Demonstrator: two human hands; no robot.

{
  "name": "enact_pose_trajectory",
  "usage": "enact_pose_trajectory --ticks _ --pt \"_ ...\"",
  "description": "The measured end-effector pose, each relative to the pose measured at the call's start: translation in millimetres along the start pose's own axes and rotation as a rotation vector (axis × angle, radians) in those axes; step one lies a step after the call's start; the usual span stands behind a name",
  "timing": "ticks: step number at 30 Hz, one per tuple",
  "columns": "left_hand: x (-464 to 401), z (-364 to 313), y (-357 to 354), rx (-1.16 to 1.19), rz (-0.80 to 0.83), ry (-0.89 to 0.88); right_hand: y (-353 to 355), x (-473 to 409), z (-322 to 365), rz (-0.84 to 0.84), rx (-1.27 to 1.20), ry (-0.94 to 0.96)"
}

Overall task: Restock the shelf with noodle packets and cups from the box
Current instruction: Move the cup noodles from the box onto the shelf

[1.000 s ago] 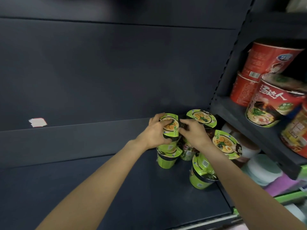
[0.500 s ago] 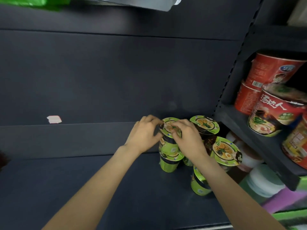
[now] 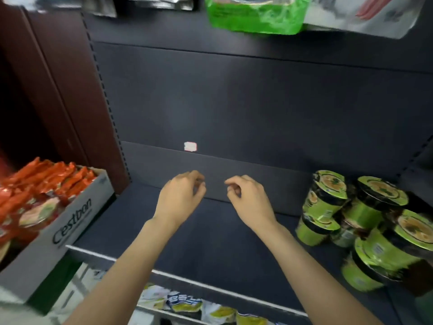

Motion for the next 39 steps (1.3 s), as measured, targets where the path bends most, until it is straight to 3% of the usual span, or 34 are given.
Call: enact_pose_trajectory --ticks 11,19,24,29,34,39 --pt "54 260 130 -0.024 0.074 0.195 -205 -11 196 0.181 -0.106 0.024" --pt "71 399 175 -0.083 0.049 0.348 -320 -31 287 0.364 -0.118 0.123" --pt "60 450 181 -0.181 0.113 0.351 -377 -53 305 0.453 -0.096 0.141" --pt "48 488 178 -0.295 0.310 0.311 -422 -69 309 0.549 -0.021 0.111" --pt "40 514 175 -0.306 0.426 0.256 -455 -72 305 0.680 0.113 -0.013" --pt "41 532 171 -0.265 0.553 0.182 -469 -71 311 0.622 0.203 -0.086"
Point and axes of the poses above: each hand's wrist, its own x-axis away from the middle knuckle, its own y-axis out of the back of the hand, z = x × y, the point moved 5 cm from there along -x, towards the middle knuckle, and after that the axes turned 1 degree about z, right-handed, at the moved point
